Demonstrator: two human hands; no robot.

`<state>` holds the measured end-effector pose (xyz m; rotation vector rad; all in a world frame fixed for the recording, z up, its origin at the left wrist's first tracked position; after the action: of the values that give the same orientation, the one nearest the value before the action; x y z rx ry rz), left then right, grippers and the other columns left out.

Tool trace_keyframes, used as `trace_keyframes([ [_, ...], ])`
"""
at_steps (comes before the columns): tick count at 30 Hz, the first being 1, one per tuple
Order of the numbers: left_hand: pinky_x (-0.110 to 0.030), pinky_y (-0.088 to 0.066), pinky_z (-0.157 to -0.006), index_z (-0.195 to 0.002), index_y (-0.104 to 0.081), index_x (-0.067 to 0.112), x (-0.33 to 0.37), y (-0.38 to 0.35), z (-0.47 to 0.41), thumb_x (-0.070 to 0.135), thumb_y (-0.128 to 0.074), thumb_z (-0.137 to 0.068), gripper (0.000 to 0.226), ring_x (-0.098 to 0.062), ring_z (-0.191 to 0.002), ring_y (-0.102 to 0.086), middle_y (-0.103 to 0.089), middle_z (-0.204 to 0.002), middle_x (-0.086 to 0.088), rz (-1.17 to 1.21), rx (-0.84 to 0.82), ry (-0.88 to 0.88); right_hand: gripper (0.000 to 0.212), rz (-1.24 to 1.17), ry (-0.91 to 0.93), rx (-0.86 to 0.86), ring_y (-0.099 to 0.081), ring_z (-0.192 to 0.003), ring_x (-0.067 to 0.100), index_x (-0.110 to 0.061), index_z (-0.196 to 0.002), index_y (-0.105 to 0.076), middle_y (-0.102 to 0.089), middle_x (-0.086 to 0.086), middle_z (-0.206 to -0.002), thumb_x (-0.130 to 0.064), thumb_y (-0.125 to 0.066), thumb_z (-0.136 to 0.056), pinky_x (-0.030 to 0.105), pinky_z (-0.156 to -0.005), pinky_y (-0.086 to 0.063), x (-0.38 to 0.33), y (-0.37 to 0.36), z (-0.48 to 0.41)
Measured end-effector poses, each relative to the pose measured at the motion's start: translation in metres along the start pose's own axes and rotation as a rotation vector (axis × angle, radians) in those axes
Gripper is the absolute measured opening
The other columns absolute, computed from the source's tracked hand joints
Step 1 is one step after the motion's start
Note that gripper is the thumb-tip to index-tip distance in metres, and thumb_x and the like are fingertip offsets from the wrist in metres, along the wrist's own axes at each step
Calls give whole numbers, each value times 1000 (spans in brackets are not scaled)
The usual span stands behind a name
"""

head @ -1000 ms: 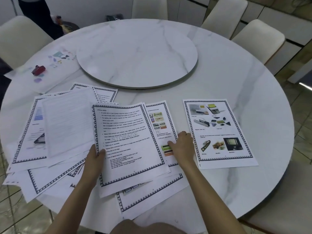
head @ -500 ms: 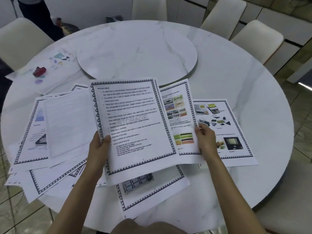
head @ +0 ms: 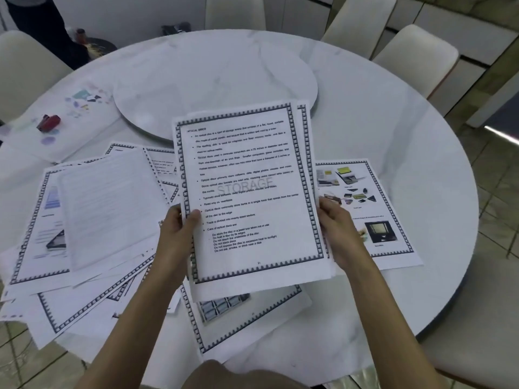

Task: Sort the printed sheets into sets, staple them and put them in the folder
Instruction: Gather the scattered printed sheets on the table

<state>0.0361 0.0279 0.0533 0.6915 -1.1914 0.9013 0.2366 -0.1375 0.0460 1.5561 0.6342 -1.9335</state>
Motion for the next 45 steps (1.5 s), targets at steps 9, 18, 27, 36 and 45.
trace_keyframes([
  [9, -36, -51, -82, -115, -56, 19, -39, 14, 9, 20, -51, -94, 21, -19, -94, -63, -65, -99, 5, -126, 30, 149, 25, 307, -141, 138, -61, -74, 21, -1, -105, -65, -66, 7, -84, -17, -49, -94, 32, -75, -52, 33, 47, -17],
  [18, -25, -43, -66, -104, -55, 16, -54, 21, 9, 13, -54, -92, 13, -6, -78, -57, -60, -88, 10, -197, 59, 164, 63, 1010, -369, 596, -37, -121, 43, 12, -122, -44, -38, 32, -128, -28, -69, -81, 47, -95, -38, 55, 163, -36],
  [27, -42, -50, -87, -112, -58, 10, -61, 17, 2, 9, -62, -86, 26, -26, -91, -65, -67, -99, -3, -191, -30, 293, 69, 1029, -473, 586, -28, -126, 42, 10, -126, -37, -31, 32, -133, -25, -72, -78, 49, -100, -34, 52, 172, -42],
  [36, -47, -46, -97, -119, -57, 9, -68, 9, 1, 18, -52, -93, 27, -30, -101, -62, -65, -114, -12, -185, -48, 340, 34, 839, -362, 444, -55, -92, 32, 6, -107, -59, -62, 25, -111, -10, -69, -79, 34, -80, -41, 45, 179, -41],
  [45, -39, -47, -91, -108, -57, 18, -51, 7, 6, 24, -42, -98, 19, -25, -98, -62, -64, -101, 0, -231, -8, 152, 22, 662, -147, 470, -55, -87, 23, -5, -107, -66, -67, 18, -102, -8, -54, -89, 29, -80, -40, 44, 161, -31],
])
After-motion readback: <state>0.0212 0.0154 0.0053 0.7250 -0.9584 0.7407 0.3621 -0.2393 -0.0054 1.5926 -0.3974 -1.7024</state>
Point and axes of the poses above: each hand's wrist, its own z-axis away from the middle knuckle, its own y-axis out of the back of the hand, x = y × z, the point moved 3 cm from there along -z, towards the middle knuckle
